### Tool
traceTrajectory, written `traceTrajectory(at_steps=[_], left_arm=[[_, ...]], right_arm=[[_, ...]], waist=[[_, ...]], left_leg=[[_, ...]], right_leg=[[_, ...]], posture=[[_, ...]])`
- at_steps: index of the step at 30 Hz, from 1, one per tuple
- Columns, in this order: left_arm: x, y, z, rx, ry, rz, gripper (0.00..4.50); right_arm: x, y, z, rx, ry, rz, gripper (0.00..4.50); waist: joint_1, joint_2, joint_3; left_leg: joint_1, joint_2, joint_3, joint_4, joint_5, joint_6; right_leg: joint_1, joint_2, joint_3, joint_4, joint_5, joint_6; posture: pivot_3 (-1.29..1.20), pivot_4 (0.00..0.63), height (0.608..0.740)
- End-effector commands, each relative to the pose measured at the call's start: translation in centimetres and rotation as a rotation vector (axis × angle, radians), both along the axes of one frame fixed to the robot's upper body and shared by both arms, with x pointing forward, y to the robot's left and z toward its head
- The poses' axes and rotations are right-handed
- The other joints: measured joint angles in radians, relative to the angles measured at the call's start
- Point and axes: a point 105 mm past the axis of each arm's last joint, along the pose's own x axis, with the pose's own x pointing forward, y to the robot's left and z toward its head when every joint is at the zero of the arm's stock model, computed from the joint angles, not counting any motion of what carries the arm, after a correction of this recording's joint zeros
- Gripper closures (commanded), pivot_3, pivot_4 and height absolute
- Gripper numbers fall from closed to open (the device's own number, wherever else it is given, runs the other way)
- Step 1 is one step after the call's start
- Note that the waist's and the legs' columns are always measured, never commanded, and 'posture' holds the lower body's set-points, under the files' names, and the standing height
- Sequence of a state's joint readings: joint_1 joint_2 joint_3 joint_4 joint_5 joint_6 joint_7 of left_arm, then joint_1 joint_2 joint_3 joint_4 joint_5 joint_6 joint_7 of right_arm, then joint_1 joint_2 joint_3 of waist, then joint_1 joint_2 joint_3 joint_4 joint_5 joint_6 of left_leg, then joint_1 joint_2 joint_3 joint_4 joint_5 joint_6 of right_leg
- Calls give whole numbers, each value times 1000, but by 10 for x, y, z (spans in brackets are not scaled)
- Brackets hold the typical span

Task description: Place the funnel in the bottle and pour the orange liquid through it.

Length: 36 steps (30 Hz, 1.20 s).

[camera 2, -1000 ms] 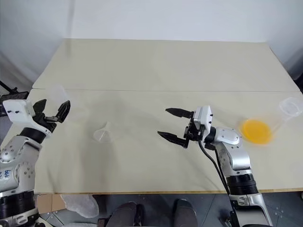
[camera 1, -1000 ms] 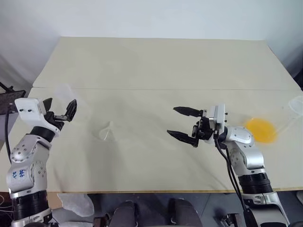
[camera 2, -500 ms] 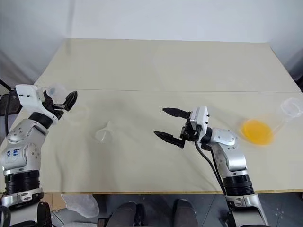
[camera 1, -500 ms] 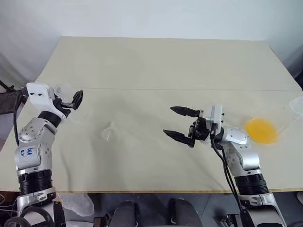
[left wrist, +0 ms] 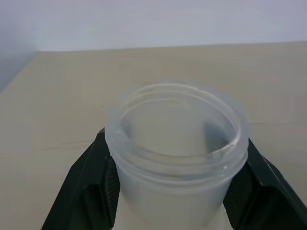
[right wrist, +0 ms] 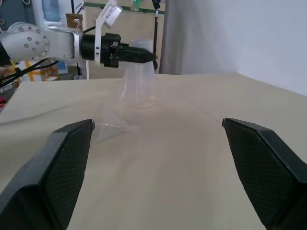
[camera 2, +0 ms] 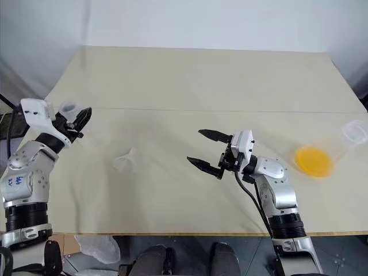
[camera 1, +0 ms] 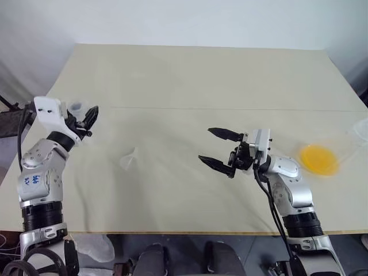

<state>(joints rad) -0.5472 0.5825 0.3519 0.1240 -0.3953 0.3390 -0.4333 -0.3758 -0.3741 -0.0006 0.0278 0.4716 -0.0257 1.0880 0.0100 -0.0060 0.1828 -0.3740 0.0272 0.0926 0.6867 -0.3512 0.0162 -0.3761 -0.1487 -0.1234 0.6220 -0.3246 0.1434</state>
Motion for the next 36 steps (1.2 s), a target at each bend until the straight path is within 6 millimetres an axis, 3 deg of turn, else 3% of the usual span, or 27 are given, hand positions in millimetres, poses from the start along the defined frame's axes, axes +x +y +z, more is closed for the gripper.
traceTrajectory(at_steps=[1, 4, 7, 13, 15, 24, 29, 31, 36], left_arm=[[-8, -55, 61, 97, -180, -266, 2185], [-9, -109, 76, 148, -198, -519, 2185], [-13, -168, 58, 244, -134, -833, 2185], [-1, -230, 9, 253, -41, -1044, 2185], [-1, -242, -6, 278, -38, -1069, 2185], [-8, -261, -36, 311, -34, -1113, 2185], [-24, -264, -33, 288, -32, -1204, 623], [-20, -260, -30, 282, -44, -1154, 13], [-12, -243, -23, 272, -56, -1086, 13]], right_arm=[[-3, -21, 17, 5, -81, -75, 0], [-7, -40, 18, -19, -88, -141, 0], [-18, -66, 18, -58, -78, -226, 0], [-46, -101, 13, -118, -44, -367, 0], [-53, -106, 13, -121, -37, -406, 0], [-67, -101, 12, -92, -22, -467, 0], [-64, -96, 12, -80, -19, -457, 0], [-61, -94, 12, -77, -17, -443, 0], [-56, -89, 11, -69, -14, -417, 0]], waist=[[5, 0, 0], [15, 0, 0], [17, 0, 0], [8, 0, 0], [6, -1, 0], [15, -1, 0], [15, -1, 0], [15, -1, 0], [14, -1, 0]], left_leg=[[-1, 0, 0, 1, 0, 0], [-2, -1, 0, 1, 0, 0], [-1, -2, 1, 0, 0, 0], [-1, -1, 5, -1, 0, 0], [0, 0, 6, -2, 0, 0], [0, 0, 6, -1, 0, 0], [0, 0, 6, -1, 0, 0], [0, 0, 6, -1, 0, 0], [0, 0, 5, 0, 0, 0]], right_leg=[[0, 0, -1, 0, 0, 0], [0, 0, -1, 0, 0, 0], [0, 0, -2, 0, 0, 0], [-1, 1, -2, -3, 0, 0], [-1, 1, -2, -3, 0, 0], [-1, 0, -1, -3, 0, 0], [0, 0, -1, -3, 0, 0], [0, 0, -1, -3, 0, 0], [0, 0, -2, -2, 0, 0]], posture=[[0, 150, 740], [0, 150, 740], [0, 150, 740], [0, 150, 740], [0, 150, 740], [0, 150, 740], [0, 150, 740], [0, 150, 740], [0, 150, 740]])
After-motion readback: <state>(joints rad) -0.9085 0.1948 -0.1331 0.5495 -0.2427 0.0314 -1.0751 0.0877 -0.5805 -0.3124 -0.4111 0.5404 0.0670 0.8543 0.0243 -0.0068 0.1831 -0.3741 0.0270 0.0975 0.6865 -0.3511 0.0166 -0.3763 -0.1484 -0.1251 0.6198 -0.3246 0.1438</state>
